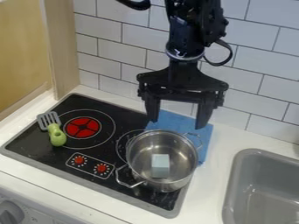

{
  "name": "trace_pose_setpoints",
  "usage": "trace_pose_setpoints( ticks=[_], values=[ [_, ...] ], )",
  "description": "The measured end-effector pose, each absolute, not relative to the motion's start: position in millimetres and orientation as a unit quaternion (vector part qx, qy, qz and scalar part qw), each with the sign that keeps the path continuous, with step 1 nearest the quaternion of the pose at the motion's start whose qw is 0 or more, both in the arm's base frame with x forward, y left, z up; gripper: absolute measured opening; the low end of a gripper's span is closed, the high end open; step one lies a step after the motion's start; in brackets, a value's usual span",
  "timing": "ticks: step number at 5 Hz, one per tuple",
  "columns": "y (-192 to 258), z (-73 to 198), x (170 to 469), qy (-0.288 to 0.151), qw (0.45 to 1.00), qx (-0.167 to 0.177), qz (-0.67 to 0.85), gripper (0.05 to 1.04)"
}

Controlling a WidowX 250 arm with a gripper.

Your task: Placed the blue cloth on top of the left burner

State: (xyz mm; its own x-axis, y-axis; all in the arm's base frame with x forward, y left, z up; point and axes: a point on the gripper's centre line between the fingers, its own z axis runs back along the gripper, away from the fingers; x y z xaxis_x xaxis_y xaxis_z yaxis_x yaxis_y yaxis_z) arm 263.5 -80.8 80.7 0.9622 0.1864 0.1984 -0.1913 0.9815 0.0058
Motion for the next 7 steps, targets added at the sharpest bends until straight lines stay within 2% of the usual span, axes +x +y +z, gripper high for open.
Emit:
trace_pose_setpoints(
  ticks=[1,2,3,4,6,7],
  values=[
    [-76.4,69.2,254.9,-0.076,0.992,0.025,0.095,0.998],
    [-73.7,72.0,267.4,-0.076,0.993,0.047,0.082,0.998],
    [-79.8,86.5,298.6,-0.102,0.992,0.042,0.066,0.998],
    [-85.6,88.3,310.3,-0.103,0.992,0.037,0.059,0.998],
    [-79.8,73.1,339.8,-0.081,0.994,0.023,0.064,0.998],
    [-74.5,58.1,347.4,-0.057,0.996,0.029,0.064,0.998]
  ],
)
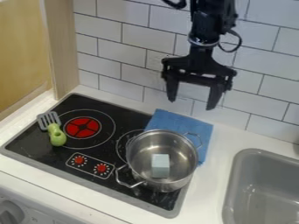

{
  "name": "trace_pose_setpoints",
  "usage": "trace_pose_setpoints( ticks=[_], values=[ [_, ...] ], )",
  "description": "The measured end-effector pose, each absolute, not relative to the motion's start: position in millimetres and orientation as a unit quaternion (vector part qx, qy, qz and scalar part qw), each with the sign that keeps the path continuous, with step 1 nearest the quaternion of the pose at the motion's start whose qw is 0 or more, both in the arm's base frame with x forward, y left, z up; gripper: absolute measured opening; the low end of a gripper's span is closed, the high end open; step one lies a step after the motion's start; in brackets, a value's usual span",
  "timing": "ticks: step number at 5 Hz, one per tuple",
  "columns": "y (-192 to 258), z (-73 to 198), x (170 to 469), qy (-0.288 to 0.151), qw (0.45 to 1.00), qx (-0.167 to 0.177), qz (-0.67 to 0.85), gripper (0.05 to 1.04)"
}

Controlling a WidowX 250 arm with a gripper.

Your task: Placed the blue cloth on top of the left burner

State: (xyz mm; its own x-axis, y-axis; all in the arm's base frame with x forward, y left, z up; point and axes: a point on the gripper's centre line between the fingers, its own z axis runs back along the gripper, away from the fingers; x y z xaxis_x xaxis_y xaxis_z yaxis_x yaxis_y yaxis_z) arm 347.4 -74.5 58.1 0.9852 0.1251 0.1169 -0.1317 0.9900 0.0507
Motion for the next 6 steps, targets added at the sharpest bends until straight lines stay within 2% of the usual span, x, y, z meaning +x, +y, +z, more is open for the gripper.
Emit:
trace_pose_setpoints(
  ticks=[3,6],
  values=[
    [-67.7,17.4,346.3,-0.005,0.997,0.018,0.069,0.998],
    [-65.8,5.3,344.2,-0.004,0.996,0.004,0.084,0.998]
  ],
)
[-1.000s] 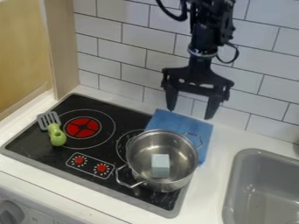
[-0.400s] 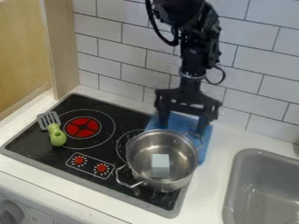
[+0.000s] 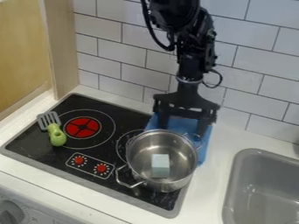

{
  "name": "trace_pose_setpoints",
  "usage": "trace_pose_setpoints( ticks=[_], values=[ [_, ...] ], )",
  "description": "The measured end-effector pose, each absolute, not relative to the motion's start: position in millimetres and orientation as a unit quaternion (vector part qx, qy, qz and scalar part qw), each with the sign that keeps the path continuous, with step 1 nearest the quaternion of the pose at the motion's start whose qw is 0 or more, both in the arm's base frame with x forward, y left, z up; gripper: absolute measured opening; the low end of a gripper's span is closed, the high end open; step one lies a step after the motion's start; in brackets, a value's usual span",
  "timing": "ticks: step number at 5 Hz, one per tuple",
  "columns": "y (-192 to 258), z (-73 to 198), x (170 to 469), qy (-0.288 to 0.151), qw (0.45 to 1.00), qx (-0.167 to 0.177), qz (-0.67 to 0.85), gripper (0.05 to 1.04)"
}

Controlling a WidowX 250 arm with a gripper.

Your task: Placed the blue cloth on top of the left burner

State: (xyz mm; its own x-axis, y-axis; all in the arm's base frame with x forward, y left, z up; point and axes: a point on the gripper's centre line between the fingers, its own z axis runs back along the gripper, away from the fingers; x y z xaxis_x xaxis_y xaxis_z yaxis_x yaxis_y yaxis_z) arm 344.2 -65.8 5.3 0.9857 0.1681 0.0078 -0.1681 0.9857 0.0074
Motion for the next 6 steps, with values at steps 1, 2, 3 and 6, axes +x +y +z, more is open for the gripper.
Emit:
trace_pose_setpoints(
  ticks=[1,2,3,6],
  values=[
    [-61.7,1.4,339.6,-0.005,0.995,0.01,0.094,0.998],
    [-56.5,2.0,338.7,-0.006,0.995,0.012,0.102,0.998],
    [-51.2,1.2,335.9,-0.002,0.994,0.014,0.112,0.998],
    [-20.2,1.6,336.3,0.0,0.988,0.012,0.157,0.998]
  ],
)
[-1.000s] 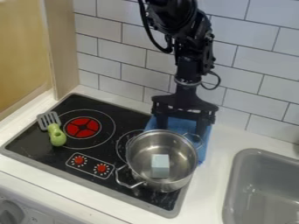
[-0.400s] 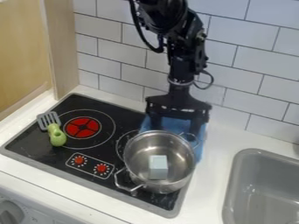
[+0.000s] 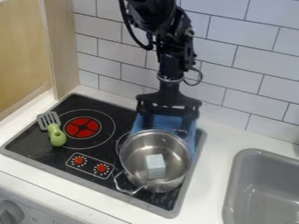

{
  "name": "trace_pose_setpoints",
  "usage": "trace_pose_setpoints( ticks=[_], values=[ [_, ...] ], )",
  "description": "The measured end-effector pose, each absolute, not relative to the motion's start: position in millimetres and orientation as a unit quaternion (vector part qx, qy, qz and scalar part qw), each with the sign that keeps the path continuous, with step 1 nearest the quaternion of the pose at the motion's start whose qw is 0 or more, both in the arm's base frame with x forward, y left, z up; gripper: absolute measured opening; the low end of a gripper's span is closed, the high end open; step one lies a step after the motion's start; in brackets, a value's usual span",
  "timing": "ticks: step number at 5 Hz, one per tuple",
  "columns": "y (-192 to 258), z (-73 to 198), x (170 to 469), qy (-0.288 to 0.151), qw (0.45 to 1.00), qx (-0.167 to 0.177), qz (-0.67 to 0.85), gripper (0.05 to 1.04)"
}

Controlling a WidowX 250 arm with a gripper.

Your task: Placed the blue cloth on top of the left burner

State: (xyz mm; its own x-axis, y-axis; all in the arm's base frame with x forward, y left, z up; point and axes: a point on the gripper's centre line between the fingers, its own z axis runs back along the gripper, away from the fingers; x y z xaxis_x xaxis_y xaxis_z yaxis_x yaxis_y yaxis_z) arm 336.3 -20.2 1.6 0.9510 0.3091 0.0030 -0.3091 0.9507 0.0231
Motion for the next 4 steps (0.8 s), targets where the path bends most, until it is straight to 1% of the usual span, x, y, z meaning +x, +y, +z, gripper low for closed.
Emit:
trace_pose_setpoints(
  ticks=[1,3,4],
  values=[
    [-3.9,1.9,337.3,0.0,0.984,0.011,0.176,0.998],
    [26.0,2.6,329.8,0.005,0.978,0.011,0.207,0.998],
    [31.1,2.9,329.9,0.005,0.977,0.011,0.213,0.998]
  ],
)
